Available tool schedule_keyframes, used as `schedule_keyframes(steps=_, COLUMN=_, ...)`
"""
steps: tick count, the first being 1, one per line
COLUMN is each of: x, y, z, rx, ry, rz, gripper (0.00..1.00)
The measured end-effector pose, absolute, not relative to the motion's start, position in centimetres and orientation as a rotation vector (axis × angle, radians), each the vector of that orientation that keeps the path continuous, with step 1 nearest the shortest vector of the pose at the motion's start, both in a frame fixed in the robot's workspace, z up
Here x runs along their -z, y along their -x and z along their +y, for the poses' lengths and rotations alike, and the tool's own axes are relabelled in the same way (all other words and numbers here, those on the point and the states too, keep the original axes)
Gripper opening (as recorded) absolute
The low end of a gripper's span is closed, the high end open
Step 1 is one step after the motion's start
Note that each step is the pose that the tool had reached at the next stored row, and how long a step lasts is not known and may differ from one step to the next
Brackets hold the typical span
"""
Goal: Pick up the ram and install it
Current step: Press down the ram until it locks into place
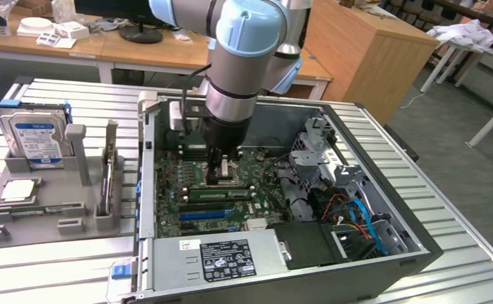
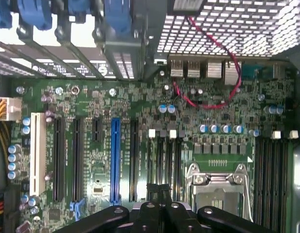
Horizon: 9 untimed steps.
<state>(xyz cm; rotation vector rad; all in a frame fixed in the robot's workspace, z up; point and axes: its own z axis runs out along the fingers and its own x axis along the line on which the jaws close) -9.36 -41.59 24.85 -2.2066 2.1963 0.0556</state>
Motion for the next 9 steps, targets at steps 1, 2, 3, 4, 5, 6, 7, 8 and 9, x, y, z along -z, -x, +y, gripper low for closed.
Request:
schedule_keyframes(steps=1, x=-24.85, y=9.48, z=-41.59, rx=-0.055, ry=2.207, rz=2.196, gripper=0.11)
schedule_keyframes(steps=2, x=-24.85, y=9.49, z=-41.59, rx=-0.055, ry=2.206, rz=2.196, gripper=0.11)
schedule_keyframes(steps=3, x=-24.85, y=9.49, z=-41.59, rx=-0.056, ry=2.207, rz=2.196, gripper=0.11)
schedule_keyframes(steps=4, x=-24.85, y=9.49, z=-41.59, rx=-0.056, ry=2.207, rz=2.196, gripper=0.11)
schedule_keyframes(steps=5, x=-24.85, y=9.5, z=-41.59, rx=-0.055, ry=2.207, rz=2.196, gripper=0.11)
schedule_keyframes(steps=6, x=-24.82, y=9.5, z=-41.59, rx=-0.056, ry=2.207, rz=2.196, gripper=0.11)
schedule_keyframes(steps=7, x=-24.73, y=9.5, z=-41.59, rx=-0.056, ry=2.207, rz=2.196, gripper=0.11)
schedule_keyframes(steps=8, x=-24.63, y=9.5, z=-41.6, rx=-0.055, ry=2.207, rz=2.196, gripper=0.11)
schedule_keyframes(steps=9, x=-24.51, y=9.5, z=-41.59, rx=-0.055, ry=2.207, rz=2.196, gripper=0.11)
